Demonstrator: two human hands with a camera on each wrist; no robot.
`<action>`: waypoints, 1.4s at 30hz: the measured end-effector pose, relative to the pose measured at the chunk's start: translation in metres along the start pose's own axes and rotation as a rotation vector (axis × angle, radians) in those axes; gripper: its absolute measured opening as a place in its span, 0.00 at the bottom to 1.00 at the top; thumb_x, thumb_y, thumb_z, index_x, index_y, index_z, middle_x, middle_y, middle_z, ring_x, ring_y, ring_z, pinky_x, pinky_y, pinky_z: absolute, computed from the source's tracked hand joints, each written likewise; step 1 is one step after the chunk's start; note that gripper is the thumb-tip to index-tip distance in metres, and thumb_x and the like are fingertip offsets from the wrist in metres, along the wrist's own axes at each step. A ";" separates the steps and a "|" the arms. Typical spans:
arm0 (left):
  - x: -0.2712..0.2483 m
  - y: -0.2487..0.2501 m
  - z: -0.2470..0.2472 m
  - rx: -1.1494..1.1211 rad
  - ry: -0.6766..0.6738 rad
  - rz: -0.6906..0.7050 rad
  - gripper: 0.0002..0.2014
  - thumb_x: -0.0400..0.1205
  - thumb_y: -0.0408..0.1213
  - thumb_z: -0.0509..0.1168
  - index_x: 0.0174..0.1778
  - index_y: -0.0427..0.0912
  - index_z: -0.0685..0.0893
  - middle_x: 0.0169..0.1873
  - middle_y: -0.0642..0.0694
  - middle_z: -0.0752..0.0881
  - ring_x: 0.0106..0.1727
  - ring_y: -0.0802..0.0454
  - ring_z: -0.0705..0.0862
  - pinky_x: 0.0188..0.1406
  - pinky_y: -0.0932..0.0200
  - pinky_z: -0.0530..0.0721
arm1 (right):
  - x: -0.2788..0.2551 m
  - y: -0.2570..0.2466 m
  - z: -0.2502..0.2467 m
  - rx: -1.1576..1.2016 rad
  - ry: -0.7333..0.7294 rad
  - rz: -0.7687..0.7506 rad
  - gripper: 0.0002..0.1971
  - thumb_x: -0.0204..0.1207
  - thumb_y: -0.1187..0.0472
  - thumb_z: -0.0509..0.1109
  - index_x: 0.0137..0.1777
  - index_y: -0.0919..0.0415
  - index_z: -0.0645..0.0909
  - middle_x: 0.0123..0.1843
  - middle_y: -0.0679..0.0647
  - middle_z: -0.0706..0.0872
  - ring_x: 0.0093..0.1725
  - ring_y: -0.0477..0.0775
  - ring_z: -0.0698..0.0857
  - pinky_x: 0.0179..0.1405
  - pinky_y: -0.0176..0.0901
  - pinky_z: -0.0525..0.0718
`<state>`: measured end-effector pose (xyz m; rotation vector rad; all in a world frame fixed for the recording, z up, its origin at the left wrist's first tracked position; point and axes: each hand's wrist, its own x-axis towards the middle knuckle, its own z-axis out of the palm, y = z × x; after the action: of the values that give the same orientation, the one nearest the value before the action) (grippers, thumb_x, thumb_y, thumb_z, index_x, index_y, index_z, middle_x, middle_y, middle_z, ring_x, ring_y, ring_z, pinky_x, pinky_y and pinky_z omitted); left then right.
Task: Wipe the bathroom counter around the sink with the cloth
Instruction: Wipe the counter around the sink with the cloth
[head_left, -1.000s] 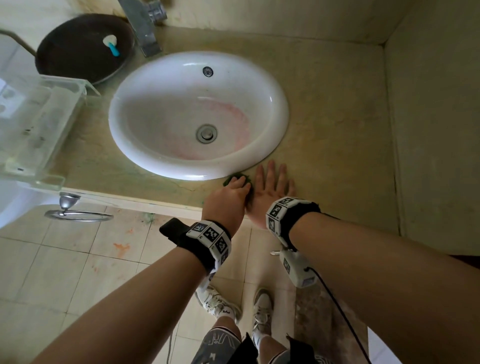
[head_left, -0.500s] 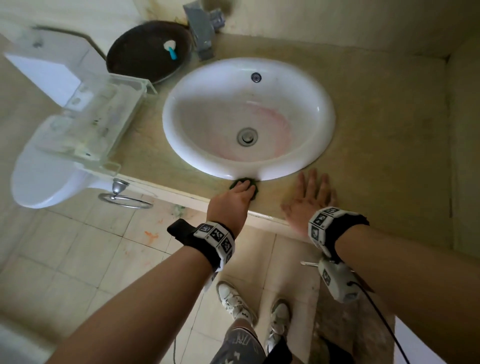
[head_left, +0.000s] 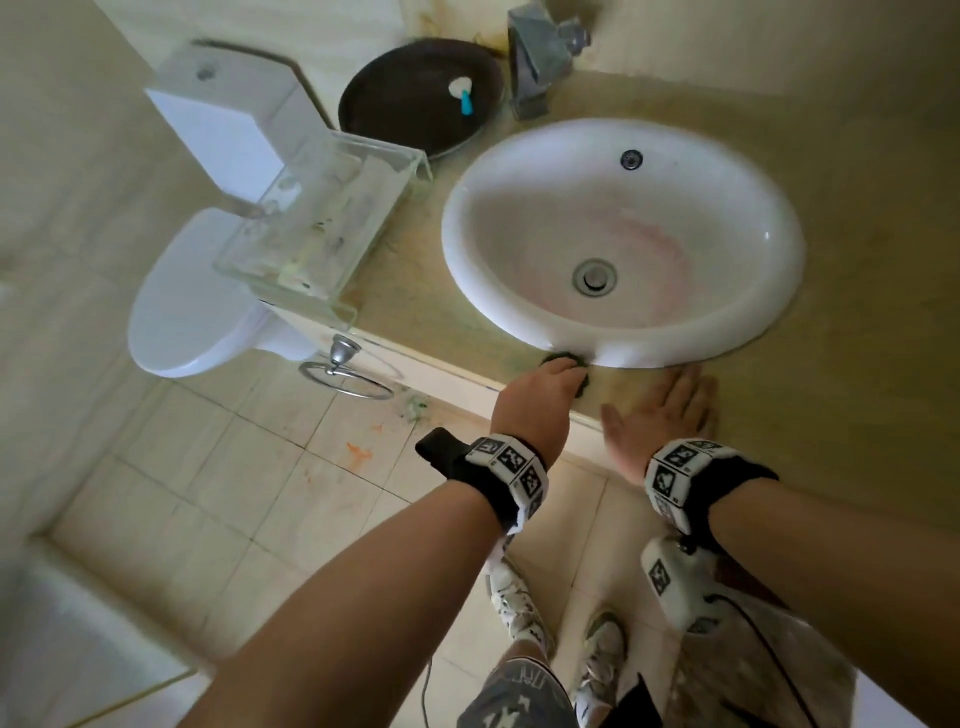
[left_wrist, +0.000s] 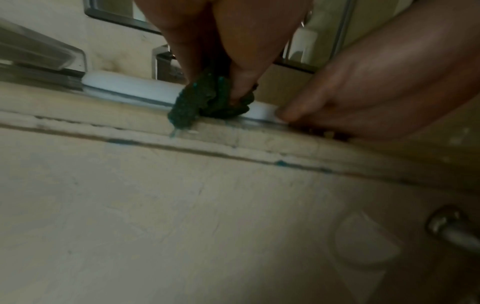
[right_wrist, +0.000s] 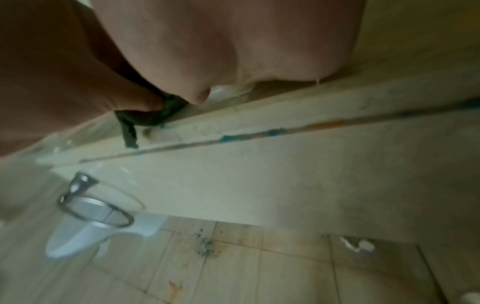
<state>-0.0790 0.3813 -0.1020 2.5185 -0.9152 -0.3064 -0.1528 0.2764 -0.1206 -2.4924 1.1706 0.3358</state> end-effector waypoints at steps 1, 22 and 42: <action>0.000 -0.004 -0.010 -0.079 0.055 -0.015 0.18 0.78 0.28 0.61 0.61 0.45 0.86 0.65 0.50 0.84 0.57 0.43 0.86 0.54 0.50 0.85 | 0.001 -0.011 0.003 0.046 0.019 0.045 0.50 0.74 0.44 0.67 0.82 0.71 0.41 0.84 0.67 0.43 0.83 0.67 0.43 0.80 0.63 0.46; 0.081 -0.183 -0.088 0.227 0.137 -0.353 0.23 0.80 0.24 0.58 0.72 0.41 0.75 0.75 0.47 0.74 0.65 0.41 0.81 0.59 0.47 0.81 | 0.013 -0.017 0.005 -0.092 -0.183 0.181 0.55 0.73 0.39 0.62 0.80 0.69 0.28 0.82 0.64 0.29 0.82 0.65 0.34 0.80 0.62 0.41; 0.039 -0.133 -0.062 -0.108 0.076 -0.067 0.19 0.81 0.28 0.64 0.68 0.44 0.82 0.70 0.50 0.79 0.71 0.53 0.77 0.73 0.58 0.73 | 0.013 -0.021 -0.001 -0.082 -0.209 0.189 0.57 0.73 0.38 0.64 0.79 0.69 0.27 0.82 0.64 0.29 0.81 0.65 0.32 0.80 0.63 0.41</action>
<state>0.0455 0.4671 -0.1129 2.4475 -0.7656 -0.2715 -0.1286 0.2793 -0.1199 -2.3489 1.3303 0.6898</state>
